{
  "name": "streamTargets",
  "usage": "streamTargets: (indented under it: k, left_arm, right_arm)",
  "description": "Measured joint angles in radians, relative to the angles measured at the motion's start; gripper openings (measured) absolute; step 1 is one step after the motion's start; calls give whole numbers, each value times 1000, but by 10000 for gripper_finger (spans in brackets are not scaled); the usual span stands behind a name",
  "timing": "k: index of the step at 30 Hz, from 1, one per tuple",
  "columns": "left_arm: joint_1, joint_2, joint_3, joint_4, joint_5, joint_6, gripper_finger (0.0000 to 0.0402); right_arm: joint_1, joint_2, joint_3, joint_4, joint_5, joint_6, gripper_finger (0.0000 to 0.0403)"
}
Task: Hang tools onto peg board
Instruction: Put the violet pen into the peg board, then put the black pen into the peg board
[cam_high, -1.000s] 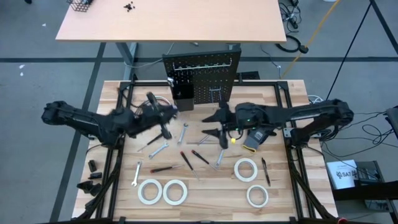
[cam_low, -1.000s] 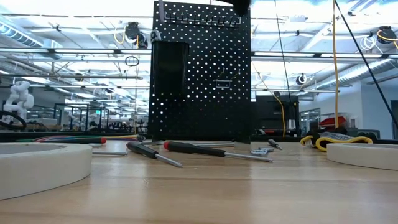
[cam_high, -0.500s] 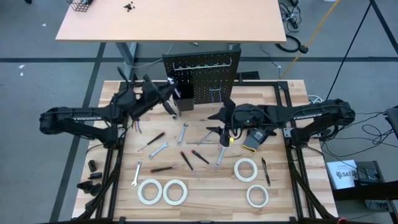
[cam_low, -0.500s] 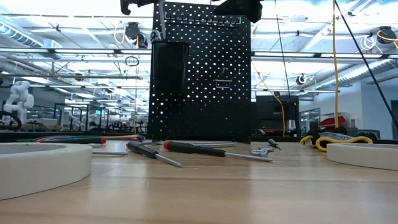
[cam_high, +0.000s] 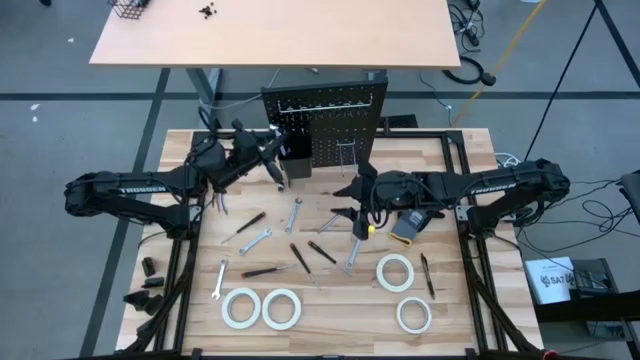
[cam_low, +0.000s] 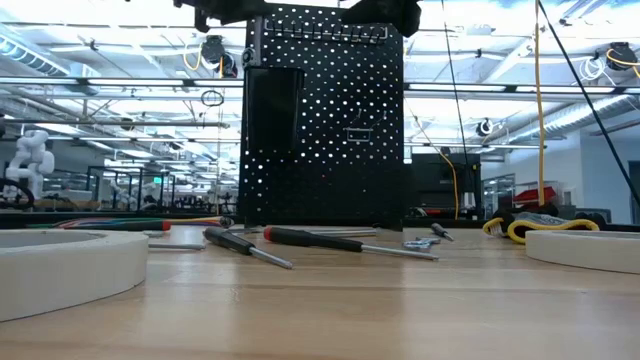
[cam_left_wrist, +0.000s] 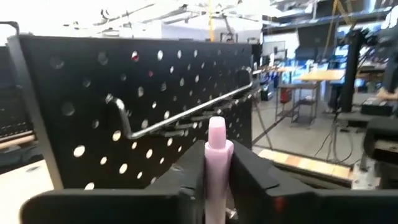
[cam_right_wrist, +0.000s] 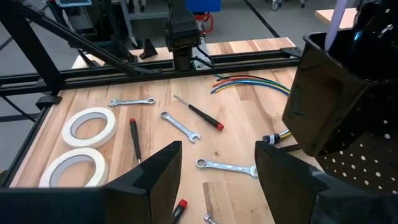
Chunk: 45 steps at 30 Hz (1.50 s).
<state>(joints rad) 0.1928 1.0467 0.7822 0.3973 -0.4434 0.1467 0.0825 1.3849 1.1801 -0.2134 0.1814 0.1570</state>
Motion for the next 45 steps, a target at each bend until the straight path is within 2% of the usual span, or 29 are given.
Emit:
streamTargets:
  k: [5, 11, 18, 23, 27, 30, 33, 36, 40, 45]
  left_arm:
    - [0, 0, 0, 4, -26, 0, 119]
    - [-7, -32, 0, 3, -133, -1, 135]
    - [-88, -192, 0, -11, -132, -10, 137]
    - [-174, -294, 0, -234, -33, -133, 137]
    - [-224, -306, 0, -480, 140, -316, 137]
    - [-275, -272, -31, -575, 245, -403, 137]
    - [-343, -245, -102, -537, 279, -451, 137]
    - [-401, -222, -183, -452, 275, -504, 137]
    - [-456, -189, -274, -322, 229, -587, 136]
    - [-489, -138, -310, -219, 176, -612, 136]
  right_arm:
    - [5, 0, 0, 0, 0, 15, 196]
    - [11, 0, 0, -10, 0, 35, 196]
    - [11, -1, 0, -232, 0, 216, 196]
    - [11, -1, -1, -401, 0, 445, 196]
    - [25, -1, -45, -386, -1, 606, 196]
    - [32, -1, -103, -300, -4, 666, 196]
    - [31, -1, -172, -146, -7, 598, 196]
    - [52, 24, -231, 34, -46, 325, 196]
    - [66, 92, -239, 101, -55, 30, 196]
    - [35, 214, -240, 154, -84, -146, 196]
